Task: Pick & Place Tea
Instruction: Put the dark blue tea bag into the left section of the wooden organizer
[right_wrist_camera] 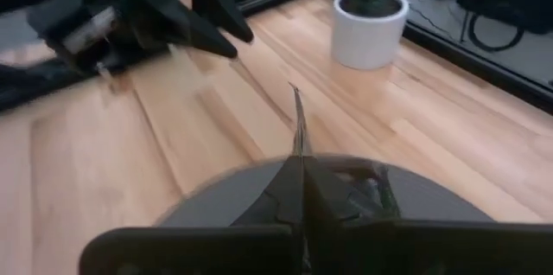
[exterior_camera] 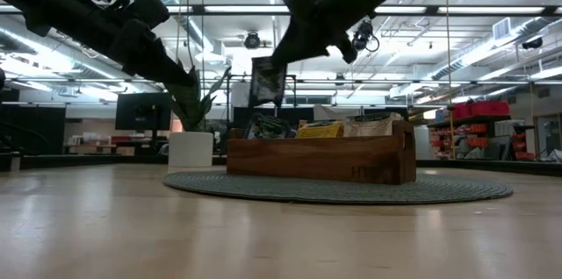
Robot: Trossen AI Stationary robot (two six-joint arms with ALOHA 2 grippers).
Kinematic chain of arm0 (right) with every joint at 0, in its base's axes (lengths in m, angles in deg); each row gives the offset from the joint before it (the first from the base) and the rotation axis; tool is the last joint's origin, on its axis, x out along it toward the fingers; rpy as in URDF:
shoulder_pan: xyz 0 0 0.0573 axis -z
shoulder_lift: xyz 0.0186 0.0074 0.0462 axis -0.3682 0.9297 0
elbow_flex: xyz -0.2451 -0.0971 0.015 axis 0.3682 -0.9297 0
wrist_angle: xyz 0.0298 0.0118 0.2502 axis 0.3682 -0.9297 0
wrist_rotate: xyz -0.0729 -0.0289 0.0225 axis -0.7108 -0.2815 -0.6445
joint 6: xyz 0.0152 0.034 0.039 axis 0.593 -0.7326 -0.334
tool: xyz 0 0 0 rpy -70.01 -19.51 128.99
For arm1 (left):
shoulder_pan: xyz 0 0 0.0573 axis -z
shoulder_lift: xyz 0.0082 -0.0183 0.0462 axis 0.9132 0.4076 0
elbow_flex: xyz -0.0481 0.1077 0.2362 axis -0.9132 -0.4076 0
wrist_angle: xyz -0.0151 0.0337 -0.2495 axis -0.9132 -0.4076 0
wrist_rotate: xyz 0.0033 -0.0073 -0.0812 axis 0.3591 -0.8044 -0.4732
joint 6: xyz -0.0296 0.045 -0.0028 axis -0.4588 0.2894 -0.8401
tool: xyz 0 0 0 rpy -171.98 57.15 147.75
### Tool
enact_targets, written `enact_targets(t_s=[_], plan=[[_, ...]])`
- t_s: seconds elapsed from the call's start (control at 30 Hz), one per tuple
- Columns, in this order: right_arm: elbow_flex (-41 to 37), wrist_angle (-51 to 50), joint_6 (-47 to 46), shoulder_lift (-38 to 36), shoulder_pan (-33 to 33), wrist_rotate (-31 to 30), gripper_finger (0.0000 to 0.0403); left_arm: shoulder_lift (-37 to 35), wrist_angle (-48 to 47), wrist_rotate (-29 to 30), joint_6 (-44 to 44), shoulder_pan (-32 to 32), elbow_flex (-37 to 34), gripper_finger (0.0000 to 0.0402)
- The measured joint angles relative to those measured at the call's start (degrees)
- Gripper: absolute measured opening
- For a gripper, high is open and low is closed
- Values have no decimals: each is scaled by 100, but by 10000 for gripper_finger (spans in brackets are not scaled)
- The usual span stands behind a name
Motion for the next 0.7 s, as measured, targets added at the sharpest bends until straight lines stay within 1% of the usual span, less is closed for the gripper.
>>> enact_targets(t_s=[0.3,0.57,0.7], plan=[[4,375,-95,622,31,-35,0,-8,-15,15,-2,0,-2,83],[11,39,-283,806,55,-418,0,-99,-41,15,0,0,-2,83],[7,42,-282,806,55,-420,0,-101,-21,15,-2,0,-2,83]])
